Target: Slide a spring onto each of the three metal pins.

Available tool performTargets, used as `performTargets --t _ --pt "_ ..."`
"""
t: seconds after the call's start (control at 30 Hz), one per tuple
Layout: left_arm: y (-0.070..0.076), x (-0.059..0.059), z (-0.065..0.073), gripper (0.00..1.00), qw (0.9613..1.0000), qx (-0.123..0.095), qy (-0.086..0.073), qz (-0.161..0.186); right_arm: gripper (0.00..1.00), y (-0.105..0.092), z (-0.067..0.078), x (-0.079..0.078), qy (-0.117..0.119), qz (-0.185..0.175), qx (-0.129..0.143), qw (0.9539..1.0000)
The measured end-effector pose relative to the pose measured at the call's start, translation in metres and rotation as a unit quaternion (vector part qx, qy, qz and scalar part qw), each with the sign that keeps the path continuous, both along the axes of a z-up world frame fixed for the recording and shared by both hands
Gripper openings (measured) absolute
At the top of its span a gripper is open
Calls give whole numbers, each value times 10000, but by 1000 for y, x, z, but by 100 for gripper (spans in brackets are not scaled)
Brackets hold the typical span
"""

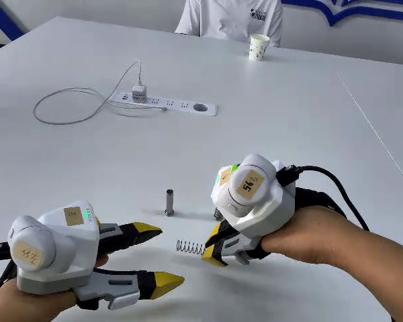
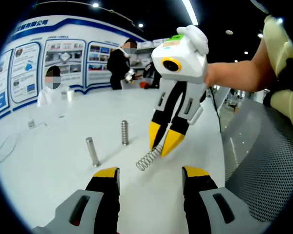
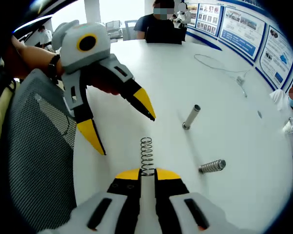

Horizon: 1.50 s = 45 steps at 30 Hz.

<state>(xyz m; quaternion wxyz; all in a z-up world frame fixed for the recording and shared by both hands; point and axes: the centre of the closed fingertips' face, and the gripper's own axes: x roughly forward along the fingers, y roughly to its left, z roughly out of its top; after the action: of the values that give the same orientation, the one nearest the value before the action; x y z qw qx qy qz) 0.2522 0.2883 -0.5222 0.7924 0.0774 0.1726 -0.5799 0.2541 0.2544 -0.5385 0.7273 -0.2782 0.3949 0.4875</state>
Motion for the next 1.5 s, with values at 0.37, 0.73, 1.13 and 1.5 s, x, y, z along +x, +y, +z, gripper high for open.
performTargets --t 0.37,0.73,1.13,1.5 --pt "-4 -5 -1 47 9999 32 -55 -139 11 7 4 -7 -13 349 50 9994" --pt "-6 -10 -2 35 9993 57 -163 -324 11 12 5 -12 -42 629 30 9980" --pt "-8 -16 -4 23 9982 132 -244 -524 11 16 8 -20 -12 930 51 9956" --pt "-9 -18 -4 15 9971 149 -350 -656 11 15 8 -25 37 1114 3 9938"
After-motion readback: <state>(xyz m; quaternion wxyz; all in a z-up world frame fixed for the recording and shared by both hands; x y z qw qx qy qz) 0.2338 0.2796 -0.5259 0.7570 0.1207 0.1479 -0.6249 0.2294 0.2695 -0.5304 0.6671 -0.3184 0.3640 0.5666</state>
